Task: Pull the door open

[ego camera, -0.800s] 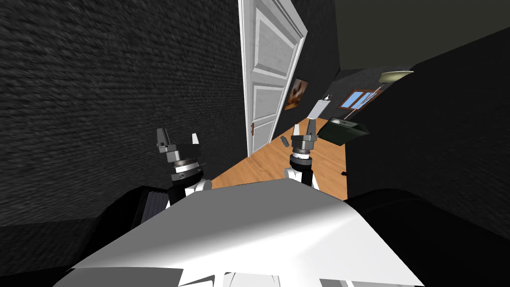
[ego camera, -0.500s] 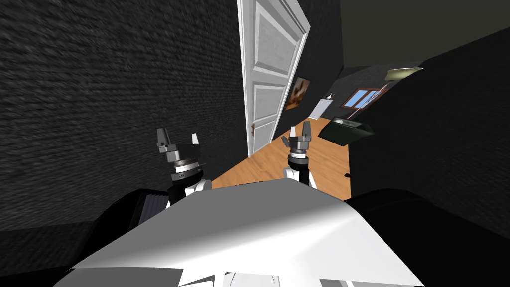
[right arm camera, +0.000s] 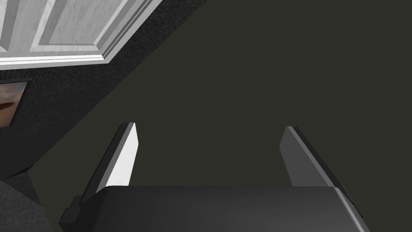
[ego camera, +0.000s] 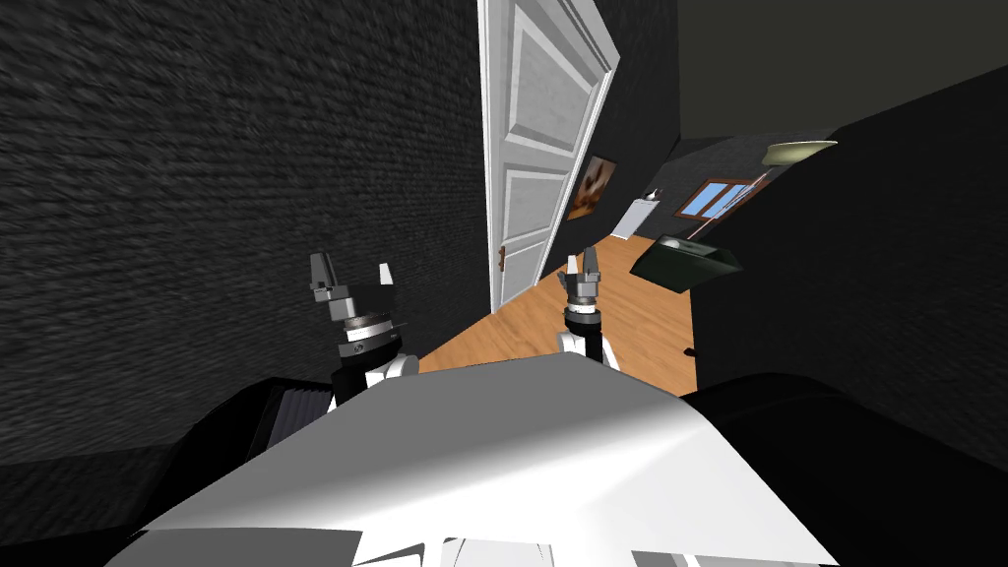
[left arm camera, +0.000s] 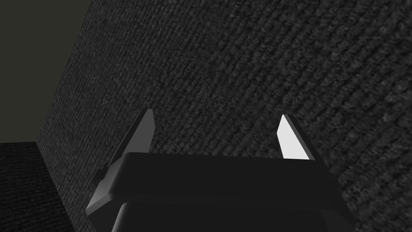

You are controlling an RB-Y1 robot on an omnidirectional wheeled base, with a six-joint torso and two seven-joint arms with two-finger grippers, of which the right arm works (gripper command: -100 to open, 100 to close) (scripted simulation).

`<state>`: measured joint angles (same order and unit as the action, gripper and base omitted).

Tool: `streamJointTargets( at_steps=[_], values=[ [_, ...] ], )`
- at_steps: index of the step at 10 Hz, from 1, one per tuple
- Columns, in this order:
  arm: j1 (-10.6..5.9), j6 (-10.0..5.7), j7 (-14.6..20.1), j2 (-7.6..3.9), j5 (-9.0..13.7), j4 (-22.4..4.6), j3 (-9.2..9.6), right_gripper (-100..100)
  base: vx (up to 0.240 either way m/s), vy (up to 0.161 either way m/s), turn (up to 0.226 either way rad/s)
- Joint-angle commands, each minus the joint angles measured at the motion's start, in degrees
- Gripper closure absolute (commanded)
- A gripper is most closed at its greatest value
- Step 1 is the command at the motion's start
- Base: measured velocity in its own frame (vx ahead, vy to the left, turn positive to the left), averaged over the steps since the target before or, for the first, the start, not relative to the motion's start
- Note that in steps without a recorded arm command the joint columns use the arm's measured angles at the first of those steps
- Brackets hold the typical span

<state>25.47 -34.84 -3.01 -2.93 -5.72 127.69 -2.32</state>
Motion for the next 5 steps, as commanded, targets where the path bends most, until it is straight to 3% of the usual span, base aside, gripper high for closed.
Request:
streamJointTargets(
  at_steps=[1,5],
  values=[
    [-0.1,-0.83,-1.4,-0.4,-0.5,-1.9,0.03,-100,0.084,-0.02,0.033],
    [-1.3,-2.3,-5.3,-1.32,-2.2,-7.2,0.22,-100,0.091,-0.003,0.026]
  ],
)
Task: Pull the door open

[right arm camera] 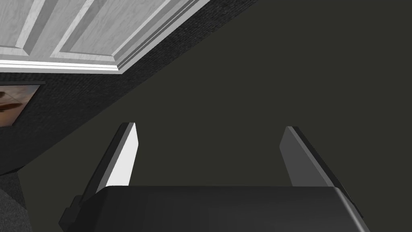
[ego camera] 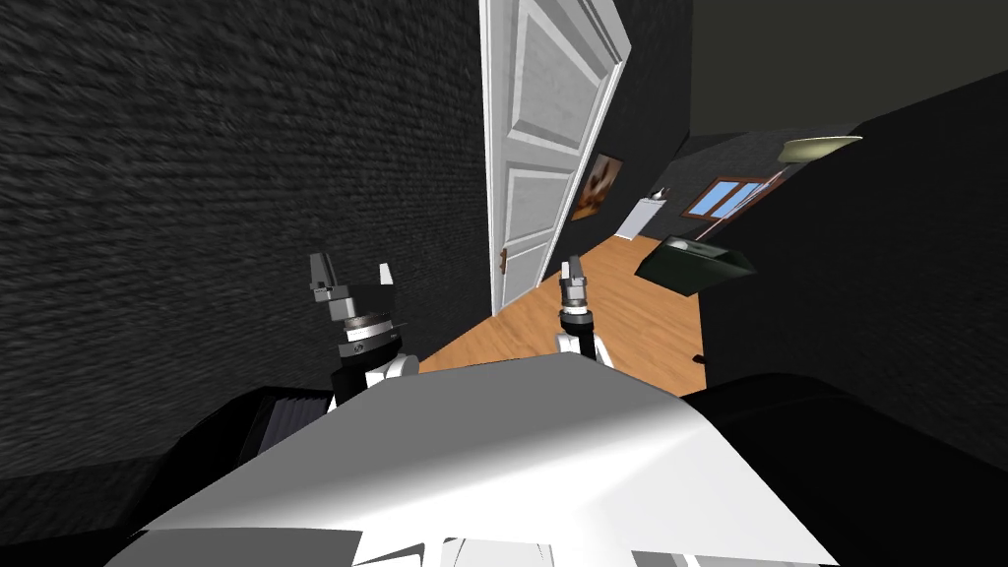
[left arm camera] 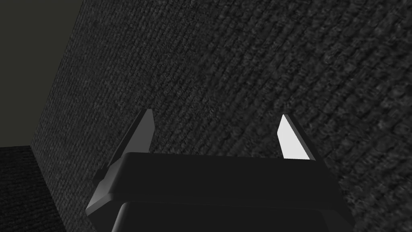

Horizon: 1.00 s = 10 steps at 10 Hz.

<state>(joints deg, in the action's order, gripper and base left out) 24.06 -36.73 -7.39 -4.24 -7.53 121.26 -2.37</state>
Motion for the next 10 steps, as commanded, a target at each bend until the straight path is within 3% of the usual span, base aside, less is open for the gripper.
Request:
streamJointTargets(
  at_steps=[1,10],
  values=[
    [-0.22,-0.81,-2.0,-0.24,-0.9,-2.2,0.32,-100,0.091,0.006,0.036],
    [-3.52,-4.87,-12.6,-2.44,-5.4,-16.4,0.85,-100,0.096,-0.008,0.031]
  ],
)
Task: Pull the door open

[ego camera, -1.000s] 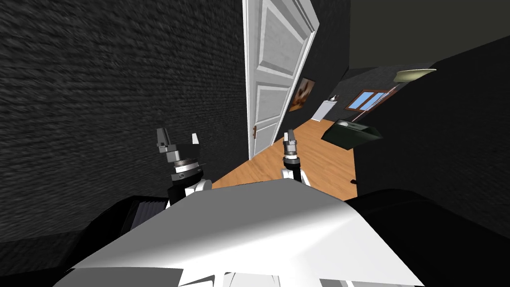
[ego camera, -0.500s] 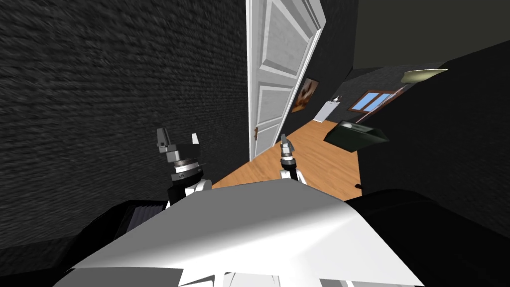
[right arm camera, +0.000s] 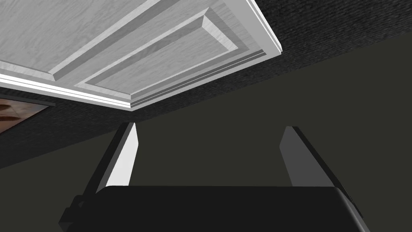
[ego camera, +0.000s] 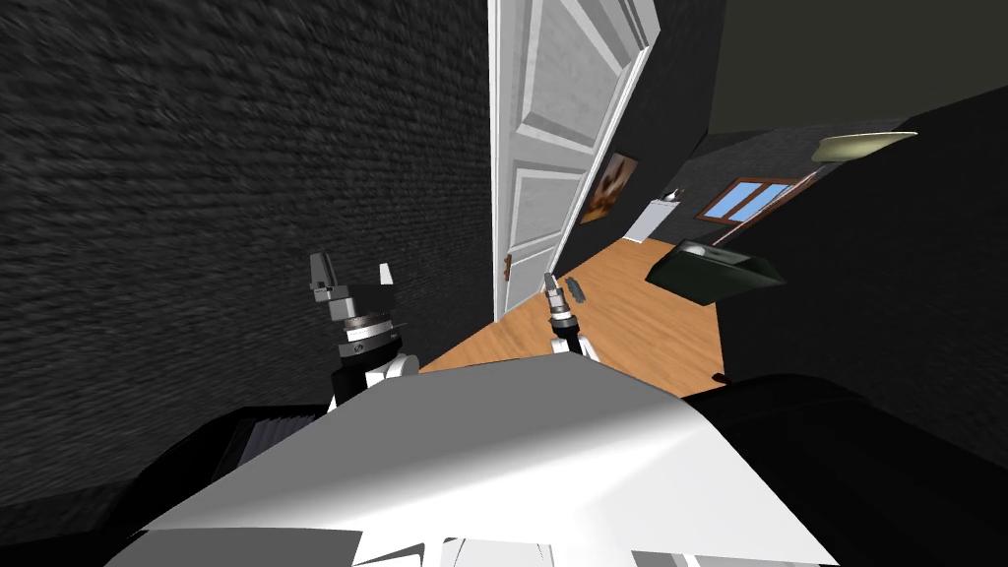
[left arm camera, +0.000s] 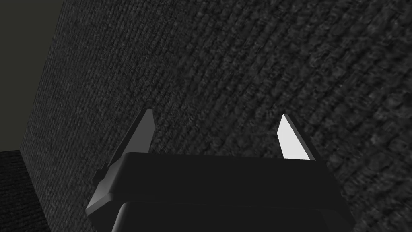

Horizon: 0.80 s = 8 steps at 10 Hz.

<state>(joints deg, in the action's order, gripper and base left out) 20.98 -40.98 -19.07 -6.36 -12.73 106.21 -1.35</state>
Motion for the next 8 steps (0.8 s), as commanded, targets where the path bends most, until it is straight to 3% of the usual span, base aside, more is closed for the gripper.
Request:
streamJointTargets(
  at_steps=[1,8],
  values=[
    [-0.44,-0.62,-0.9,-0.33,-0.2,-1.8,-0.17,-100,0.062,-0.01,0.015],
    [-3.25,-4.07,-9.9,-2.01,-4.1,-14.0,0.28,-100,0.091,-0.01,0.033]
  ],
)
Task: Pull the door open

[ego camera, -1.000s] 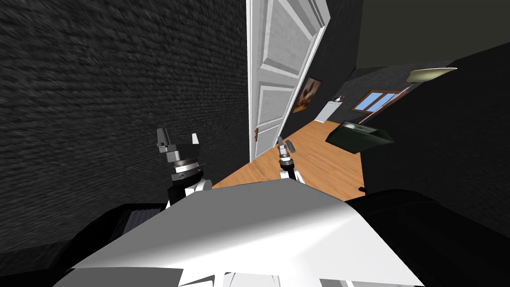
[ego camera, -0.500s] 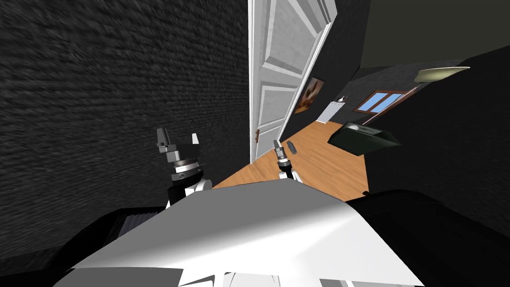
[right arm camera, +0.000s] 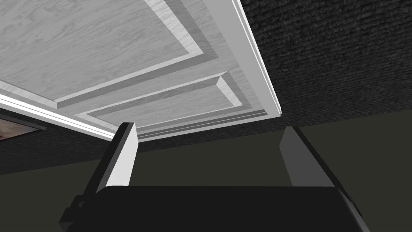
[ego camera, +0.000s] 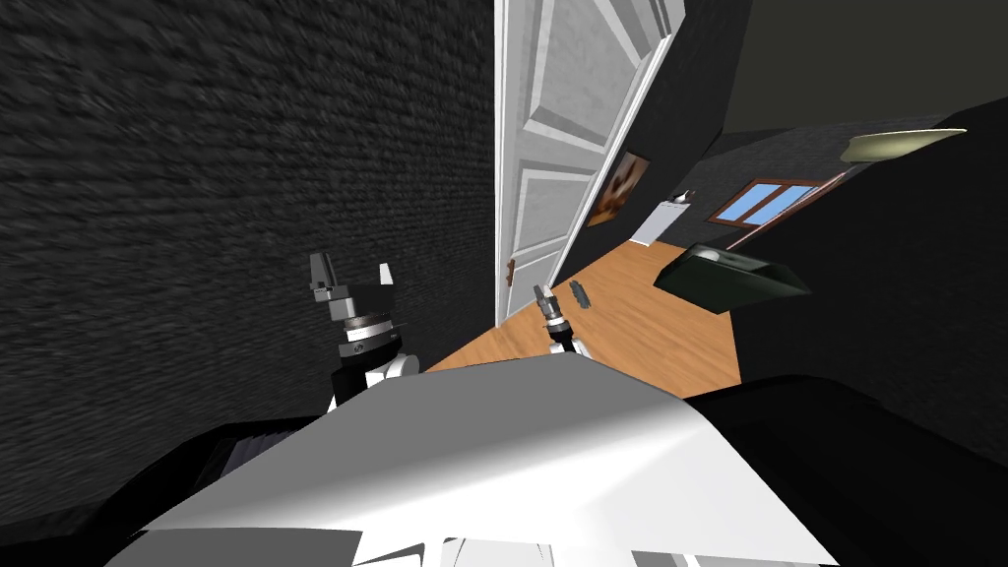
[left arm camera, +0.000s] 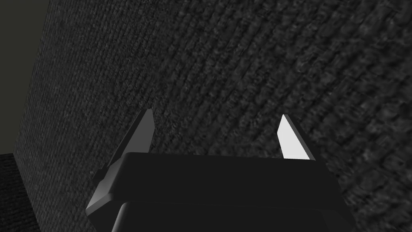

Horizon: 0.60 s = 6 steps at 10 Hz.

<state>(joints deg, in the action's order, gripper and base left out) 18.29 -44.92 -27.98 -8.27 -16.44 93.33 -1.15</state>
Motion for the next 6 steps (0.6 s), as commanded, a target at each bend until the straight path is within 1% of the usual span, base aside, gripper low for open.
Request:
streamJointTargets(
  at_steps=[1,2,3,6],
  values=[
    [-0.96,-0.63,-2.3,-0.33,-1.0,-2.9,0.14,-100,0.101,-0.022,0.038],
    [-1.36,-1.13,-3.6,-0.56,-1.5,-4.4,0.2,-100,0.106,-0.016,0.038],
    [-1.36,-1.13,-3.6,-0.56,-1.5,-4.9,0.2,-100,0.065,-0.012,0.013],
    [-2.55,-2.59,-7.4,-1.23,-3.2,-10.2,0.39,-100,0.07,-0.019,0.028]
  ],
)
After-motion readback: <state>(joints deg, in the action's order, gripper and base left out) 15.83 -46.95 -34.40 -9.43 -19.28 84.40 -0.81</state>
